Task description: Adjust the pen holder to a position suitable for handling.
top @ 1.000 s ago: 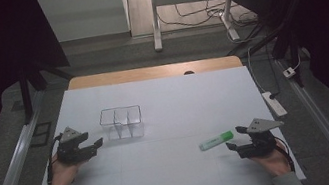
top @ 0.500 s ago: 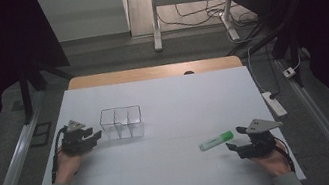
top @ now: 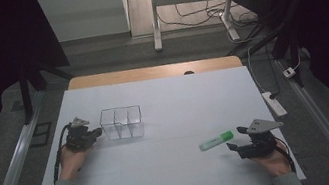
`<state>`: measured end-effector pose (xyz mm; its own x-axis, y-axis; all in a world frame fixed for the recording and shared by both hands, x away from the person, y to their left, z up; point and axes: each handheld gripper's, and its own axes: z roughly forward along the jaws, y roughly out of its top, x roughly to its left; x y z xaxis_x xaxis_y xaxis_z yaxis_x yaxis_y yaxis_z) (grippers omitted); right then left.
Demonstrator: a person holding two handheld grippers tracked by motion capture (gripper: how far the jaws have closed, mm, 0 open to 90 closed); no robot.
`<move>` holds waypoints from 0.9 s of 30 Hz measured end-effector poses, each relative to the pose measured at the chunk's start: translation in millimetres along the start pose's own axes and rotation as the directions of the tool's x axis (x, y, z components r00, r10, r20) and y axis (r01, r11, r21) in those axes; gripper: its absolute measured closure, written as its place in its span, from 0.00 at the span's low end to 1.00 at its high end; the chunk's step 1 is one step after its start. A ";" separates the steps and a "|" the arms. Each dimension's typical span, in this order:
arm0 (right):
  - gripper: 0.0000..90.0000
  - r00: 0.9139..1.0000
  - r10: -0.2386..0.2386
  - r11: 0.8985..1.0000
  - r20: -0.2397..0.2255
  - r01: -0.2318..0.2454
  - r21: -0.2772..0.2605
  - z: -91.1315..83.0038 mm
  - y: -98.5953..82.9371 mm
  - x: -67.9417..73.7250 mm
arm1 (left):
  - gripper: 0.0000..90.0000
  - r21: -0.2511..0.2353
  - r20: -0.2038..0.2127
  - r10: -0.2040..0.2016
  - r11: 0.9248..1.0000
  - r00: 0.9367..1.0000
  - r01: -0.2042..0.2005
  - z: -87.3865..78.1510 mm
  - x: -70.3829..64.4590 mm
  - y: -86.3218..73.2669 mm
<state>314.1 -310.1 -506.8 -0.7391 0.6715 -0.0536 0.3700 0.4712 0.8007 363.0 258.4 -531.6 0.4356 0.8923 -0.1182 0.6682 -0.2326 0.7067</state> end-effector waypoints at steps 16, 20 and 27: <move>0.29 1.000 0.003 1.000 0.009 -0.003 0.007 -0.8 -0.7 -0.4 | 0.99 0.018 0.023 0.018 1.000 1.000 -0.019 6.3 -7.3 0.8; 0.29 1.000 0.001 1.000 0.021 -0.001 0.009 -0.6 -0.8 0.4 | 0.99 0.021 0.019 0.016 1.000 1.000 -0.016 6.8 -8.1 0.8; 0.29 1.000 0.002 1.000 0.017 -0.003 0.013 0.7 -1.4 0.0 | 0.99 0.022 0.026 0.013 1.000 1.000 -0.014 8.4 -10.8 1.5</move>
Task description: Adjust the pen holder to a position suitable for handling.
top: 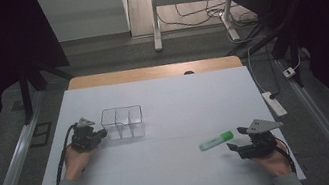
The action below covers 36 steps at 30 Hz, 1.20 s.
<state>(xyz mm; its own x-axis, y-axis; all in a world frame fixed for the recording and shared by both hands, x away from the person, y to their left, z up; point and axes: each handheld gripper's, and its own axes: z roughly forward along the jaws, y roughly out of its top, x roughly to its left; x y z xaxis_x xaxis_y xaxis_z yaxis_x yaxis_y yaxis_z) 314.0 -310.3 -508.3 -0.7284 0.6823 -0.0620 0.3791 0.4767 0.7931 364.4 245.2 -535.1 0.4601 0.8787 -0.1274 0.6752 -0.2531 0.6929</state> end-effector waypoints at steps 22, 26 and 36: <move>0.29 1.000 -0.002 1.000 -0.007 0.002 0.013 1.2 -0.7 0.0 | 0.99 0.012 0.028 0.027 1.000 0.999 -0.028 13.4 -22.8 9.0; 0.29 1.000 -0.003 1.000 -0.012 0.003 0.017 2.8 -0.9 0.6 | 0.99 0.009 0.034 0.037 0.999 0.999 -0.037 18.2 -28.7 12.2; 0.29 1.000 -0.002 1.000 -0.007 0.002 0.022 2.0 -1.9 -0.1 | 0.99 0.006 0.066 0.064 0.998 0.996 -0.065 31.5 -46.1 26.3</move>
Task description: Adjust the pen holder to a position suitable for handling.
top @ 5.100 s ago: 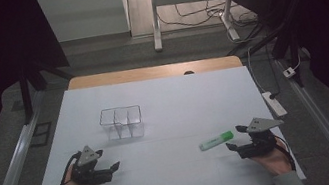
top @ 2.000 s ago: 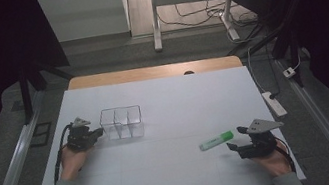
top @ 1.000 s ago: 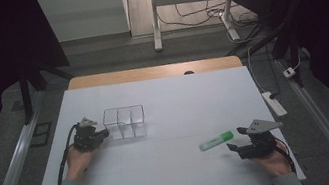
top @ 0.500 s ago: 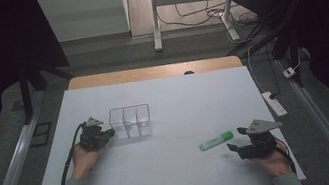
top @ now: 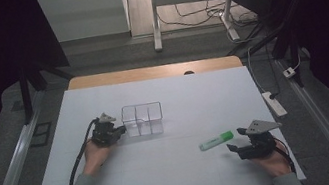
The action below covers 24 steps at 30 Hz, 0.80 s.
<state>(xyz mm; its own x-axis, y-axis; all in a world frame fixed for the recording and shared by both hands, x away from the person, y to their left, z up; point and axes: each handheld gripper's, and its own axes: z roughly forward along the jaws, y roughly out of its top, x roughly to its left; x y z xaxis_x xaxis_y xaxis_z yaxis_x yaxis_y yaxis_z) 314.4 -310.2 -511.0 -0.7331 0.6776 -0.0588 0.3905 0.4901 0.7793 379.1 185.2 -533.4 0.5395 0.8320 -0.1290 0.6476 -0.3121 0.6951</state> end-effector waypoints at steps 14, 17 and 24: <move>0.29 1.000 -0.005 1.000 0.006 0.005 -0.003 -0.5 0.4 0.3 | 0.99 0.022 0.031 0.047 0.999 0.998 -0.048 13.7 -18.2 14.5; 0.29 1.000 -0.005 1.000 0.007 0.005 -0.002 -0.3 0.0 -0.3 | 0.99 0.029 0.042 0.051 0.998 0.998 -0.053 17.2 -22.2 18.6; 0.29 1.000 -0.003 1.000 -0.001 0.003 0.000 -0.4 -0.6 -0.6 | 0.99 0.044 0.058 0.070 0.996 0.996 -0.072 26.2 -34.6 23.8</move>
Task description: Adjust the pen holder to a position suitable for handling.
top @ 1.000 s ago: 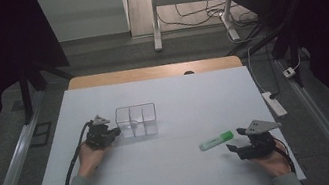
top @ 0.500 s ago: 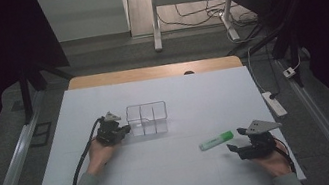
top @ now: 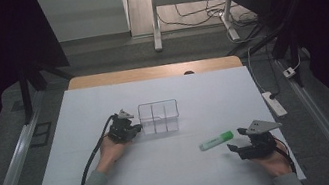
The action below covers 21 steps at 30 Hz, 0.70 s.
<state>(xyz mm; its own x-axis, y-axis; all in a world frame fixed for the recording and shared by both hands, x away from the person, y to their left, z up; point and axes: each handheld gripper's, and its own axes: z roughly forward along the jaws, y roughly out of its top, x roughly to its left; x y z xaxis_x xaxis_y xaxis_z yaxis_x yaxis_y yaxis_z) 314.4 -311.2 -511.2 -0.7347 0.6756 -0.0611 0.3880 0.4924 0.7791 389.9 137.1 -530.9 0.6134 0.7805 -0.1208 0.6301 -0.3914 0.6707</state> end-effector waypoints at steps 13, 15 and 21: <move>0.29 1.000 0.000 1.000 0.000 0.000 0.007 0.6 -0.6 -0.3 | 0.99 0.006 0.032 0.018 1.000 0.999 -0.018 7.6 -8.3 7.8; 0.29 1.000 -0.002 1.000 -0.001 0.002 0.007 0.6 -0.4 0.1 | 0.99 0.003 0.035 0.016 1.000 0.999 -0.016 7.8 -8.7 7.7; 0.29 1.000 0.001 1.000 0.004 -0.001 0.002 -0.8 -0.5 -0.1 | 0.99 -0.007 0.044 0.024 1.000 0.999 -0.024 4.0 -6.9 7.1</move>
<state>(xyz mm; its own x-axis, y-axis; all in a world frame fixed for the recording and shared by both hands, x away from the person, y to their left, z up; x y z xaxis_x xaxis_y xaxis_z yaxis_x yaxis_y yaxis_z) 313.9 -312.0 -511.1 -0.7323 0.6781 -0.0629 0.3895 0.4929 0.7780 392.0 126.9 -528.3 0.6485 0.7489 -0.1365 0.6120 -0.4062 0.6786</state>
